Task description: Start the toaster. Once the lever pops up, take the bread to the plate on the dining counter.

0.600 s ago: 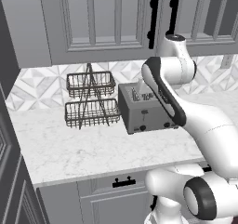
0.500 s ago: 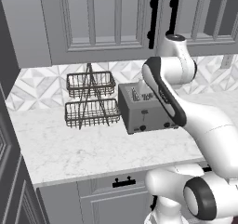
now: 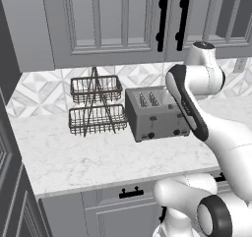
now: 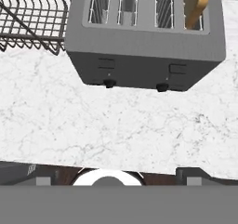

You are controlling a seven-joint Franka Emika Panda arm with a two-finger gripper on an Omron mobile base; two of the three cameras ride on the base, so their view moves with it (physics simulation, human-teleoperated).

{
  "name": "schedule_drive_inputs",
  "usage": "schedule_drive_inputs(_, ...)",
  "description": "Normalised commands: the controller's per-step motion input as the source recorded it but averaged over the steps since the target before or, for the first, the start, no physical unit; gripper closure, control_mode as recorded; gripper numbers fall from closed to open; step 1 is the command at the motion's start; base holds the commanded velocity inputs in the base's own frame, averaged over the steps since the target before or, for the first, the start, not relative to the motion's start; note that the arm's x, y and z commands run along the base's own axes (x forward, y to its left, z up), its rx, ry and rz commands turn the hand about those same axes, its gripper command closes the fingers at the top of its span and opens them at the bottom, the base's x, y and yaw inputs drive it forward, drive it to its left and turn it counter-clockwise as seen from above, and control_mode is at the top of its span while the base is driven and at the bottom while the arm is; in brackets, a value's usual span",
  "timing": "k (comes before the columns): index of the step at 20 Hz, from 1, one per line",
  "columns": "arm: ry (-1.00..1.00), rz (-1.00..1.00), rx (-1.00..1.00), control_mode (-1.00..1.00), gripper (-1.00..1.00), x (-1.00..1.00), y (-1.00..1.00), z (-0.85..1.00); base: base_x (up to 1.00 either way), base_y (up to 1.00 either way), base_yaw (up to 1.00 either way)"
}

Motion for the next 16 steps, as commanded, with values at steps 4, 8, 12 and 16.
schedule_drive_inputs(4, 0.00, -0.10, 0.00, -1.00, -1.00, 0.01, -0.58, -0.11, 0.00, 0.00, 0.00)
schedule_drive_inputs(8, 0.00, -0.08, 0.00, -1.00, -1.00, 0.09, -0.52, -0.20, 0.00, 0.00, 0.00)
schedule_drive_inputs(12, 0.00, -0.06, 0.00, -1.00, -1.00, 0.17, -0.40, -0.26, 0.00, 0.00, 0.00)
schedule_drive_inputs(16, 0.00, 0.00, 0.00, -1.00, -1.00, 0.33, -0.18, -0.32, 0.00, 0.00, 0.00)
